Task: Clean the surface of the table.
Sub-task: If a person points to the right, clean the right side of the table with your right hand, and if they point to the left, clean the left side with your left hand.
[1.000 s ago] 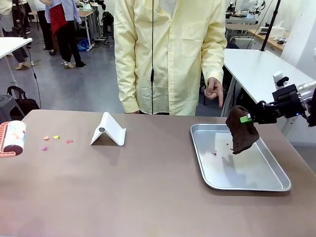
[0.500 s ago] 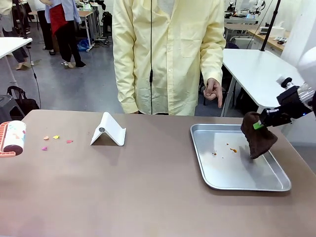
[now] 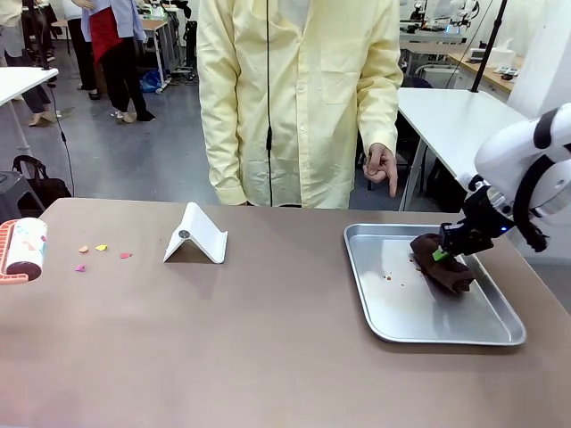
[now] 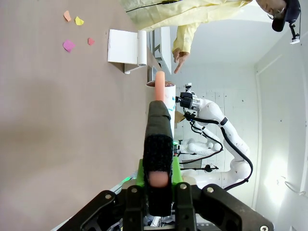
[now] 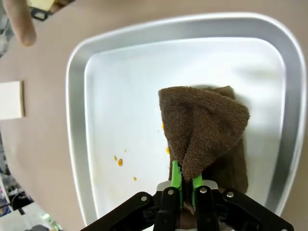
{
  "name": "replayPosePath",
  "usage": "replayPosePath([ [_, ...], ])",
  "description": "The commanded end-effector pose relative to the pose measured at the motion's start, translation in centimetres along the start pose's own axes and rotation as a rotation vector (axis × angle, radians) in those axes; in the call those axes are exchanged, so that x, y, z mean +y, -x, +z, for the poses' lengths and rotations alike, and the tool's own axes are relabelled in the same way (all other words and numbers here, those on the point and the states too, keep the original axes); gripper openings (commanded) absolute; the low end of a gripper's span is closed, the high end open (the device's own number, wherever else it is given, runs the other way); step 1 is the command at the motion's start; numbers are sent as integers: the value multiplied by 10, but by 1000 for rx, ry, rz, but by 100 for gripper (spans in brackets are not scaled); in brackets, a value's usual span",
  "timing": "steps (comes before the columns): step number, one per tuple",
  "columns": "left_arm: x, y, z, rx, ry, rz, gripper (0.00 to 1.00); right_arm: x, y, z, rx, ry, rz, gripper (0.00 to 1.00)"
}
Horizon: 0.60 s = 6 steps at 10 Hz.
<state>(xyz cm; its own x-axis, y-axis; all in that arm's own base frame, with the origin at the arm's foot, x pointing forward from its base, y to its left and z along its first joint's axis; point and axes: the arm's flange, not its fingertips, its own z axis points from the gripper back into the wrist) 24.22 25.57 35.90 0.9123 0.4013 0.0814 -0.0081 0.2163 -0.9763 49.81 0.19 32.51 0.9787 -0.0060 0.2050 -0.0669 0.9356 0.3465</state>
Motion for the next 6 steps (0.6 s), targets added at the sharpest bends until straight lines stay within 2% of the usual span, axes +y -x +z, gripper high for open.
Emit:
replayPosePath([
  [1,-3,1,0,-10,13,-4,0,8,-16,0,22,-26,-20,9],
  [3,-3,1,0,-10,13,-4,0,27,-24,-17,82,-64,5,9],
  [5,-3,1,0,-10,13,-4,0,54,-28,-30,146,-172,42,9],
  [6,-3,1,0,-10,13,-4,0,69,-29,-41,182,-174,62,9],
])
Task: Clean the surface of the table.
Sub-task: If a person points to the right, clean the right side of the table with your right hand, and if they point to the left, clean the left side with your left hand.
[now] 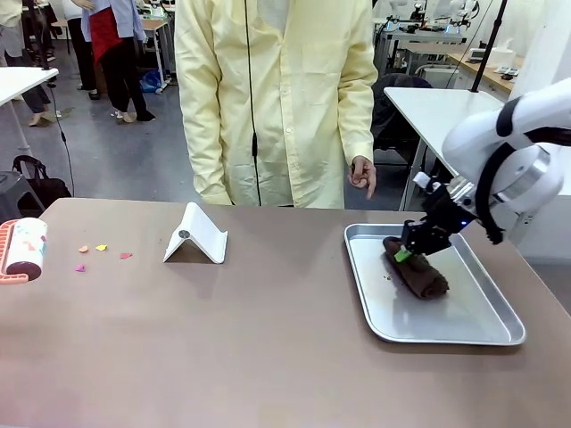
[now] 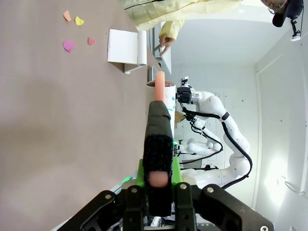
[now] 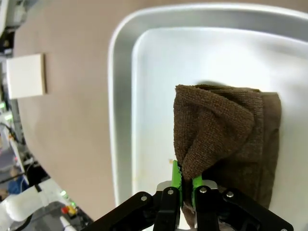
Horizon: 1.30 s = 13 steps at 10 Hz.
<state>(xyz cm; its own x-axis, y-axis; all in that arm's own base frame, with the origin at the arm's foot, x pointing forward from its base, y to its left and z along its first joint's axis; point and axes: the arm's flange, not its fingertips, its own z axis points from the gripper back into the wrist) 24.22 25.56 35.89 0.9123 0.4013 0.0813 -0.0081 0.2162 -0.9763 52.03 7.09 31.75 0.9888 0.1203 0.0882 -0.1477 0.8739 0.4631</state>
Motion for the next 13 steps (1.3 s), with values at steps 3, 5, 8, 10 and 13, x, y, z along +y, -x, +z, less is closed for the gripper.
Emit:
replayPosePath([
  [3,-3,1,0,-11,13,-5,0,46,-10,-23,83,-57,84,9],
  [5,-3,1,0,-11,13,-5,0,66,-3,-29,115,-73,152,9],
  [8,-3,1,0,-11,13,-5,0,64,-2,-32,104,40,128,9],
  [10,-3,1,0,-11,13,-5,0,57,-1,-33,79,88,89,9],
  [13,-3,1,0,-11,13,-5,0,31,0,-39,73,241,26,9],
])
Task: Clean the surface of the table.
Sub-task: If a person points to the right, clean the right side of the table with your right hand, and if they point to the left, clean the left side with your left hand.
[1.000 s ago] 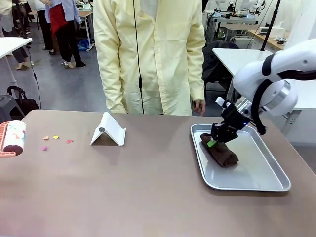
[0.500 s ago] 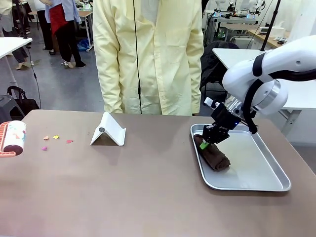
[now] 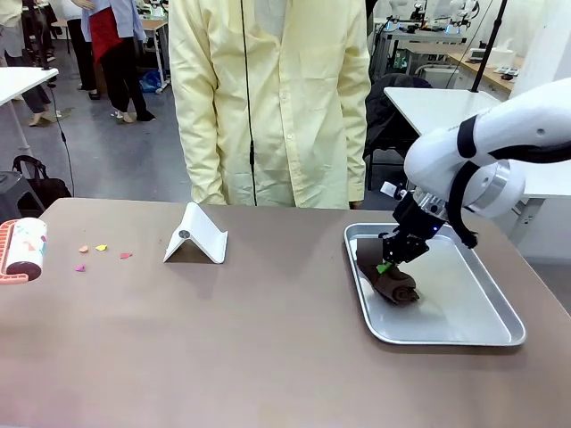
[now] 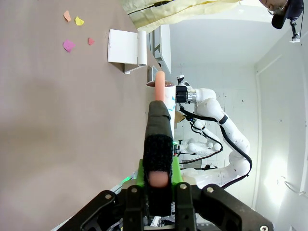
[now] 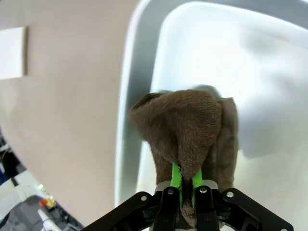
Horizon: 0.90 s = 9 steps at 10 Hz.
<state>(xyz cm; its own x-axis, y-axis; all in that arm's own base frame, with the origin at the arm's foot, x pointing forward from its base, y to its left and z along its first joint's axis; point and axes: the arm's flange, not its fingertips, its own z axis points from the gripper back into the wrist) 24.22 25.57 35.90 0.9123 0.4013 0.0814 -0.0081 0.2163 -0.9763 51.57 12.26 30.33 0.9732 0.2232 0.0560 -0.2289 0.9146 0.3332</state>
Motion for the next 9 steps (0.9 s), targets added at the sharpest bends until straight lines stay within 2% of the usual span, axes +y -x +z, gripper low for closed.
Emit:
replayPosePath([
  [1,-3,1,0,-10,13,-5,0,-20,3,-1,7,131,-85,9],
  [3,-3,1,0,-10,13,-5,0,-52,9,13,-17,143,-158,9],
  [6,-3,1,0,-10,13,-5,0,-104,31,29,-70,87,-315,9],
  [8,-3,1,0,-10,13,-5,0,-131,46,37,-133,-12,-415,9],
  [9,-3,1,0,-10,13,-5,0,-138,52,44,-192,-122,-443,9],
])
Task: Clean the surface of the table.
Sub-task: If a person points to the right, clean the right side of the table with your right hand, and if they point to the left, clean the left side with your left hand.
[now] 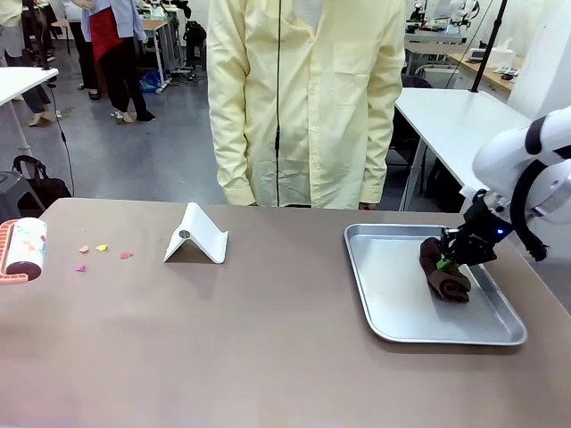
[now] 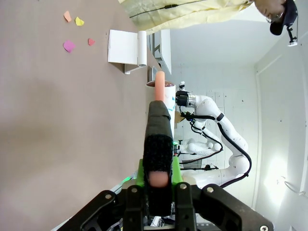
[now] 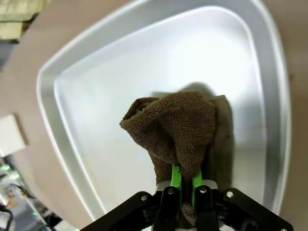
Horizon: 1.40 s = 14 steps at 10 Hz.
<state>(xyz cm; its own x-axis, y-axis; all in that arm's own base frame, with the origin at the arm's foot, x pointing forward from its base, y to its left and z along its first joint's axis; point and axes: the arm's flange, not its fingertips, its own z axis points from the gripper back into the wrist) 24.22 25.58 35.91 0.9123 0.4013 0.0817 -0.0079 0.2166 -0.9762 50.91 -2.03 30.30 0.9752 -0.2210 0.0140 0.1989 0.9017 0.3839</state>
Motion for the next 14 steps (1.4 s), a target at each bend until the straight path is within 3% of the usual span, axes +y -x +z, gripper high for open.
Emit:
replayPosePath([
  [1,-3,1,0,-10,13,-4,0,-14,9,2,-66,-226,-30,9],
  [3,-3,1,0,-10,13,-4,0,-7,7,3,-62,-443,-29,9],
  [5,-3,1,0,-10,13,-4,0,11,2,-3,44,-680,16,9],
  [7,-3,1,0,-10,13,-4,0,20,-5,-5,91,-817,-49,9],
  [9,-3,1,0,-10,13,-4,0,17,6,20,195,-1073,34,9],
  [10,-3,1,0,-10,13,-4,0,7,13,36,266,-1137,63,9],
  [11,-3,1,0,-10,13,-4,0,-8,24,53,251,-1196,110,9],
  [14,-3,1,0,-10,13,-4,0,-78,63,98,18,-1177,144,9],
])
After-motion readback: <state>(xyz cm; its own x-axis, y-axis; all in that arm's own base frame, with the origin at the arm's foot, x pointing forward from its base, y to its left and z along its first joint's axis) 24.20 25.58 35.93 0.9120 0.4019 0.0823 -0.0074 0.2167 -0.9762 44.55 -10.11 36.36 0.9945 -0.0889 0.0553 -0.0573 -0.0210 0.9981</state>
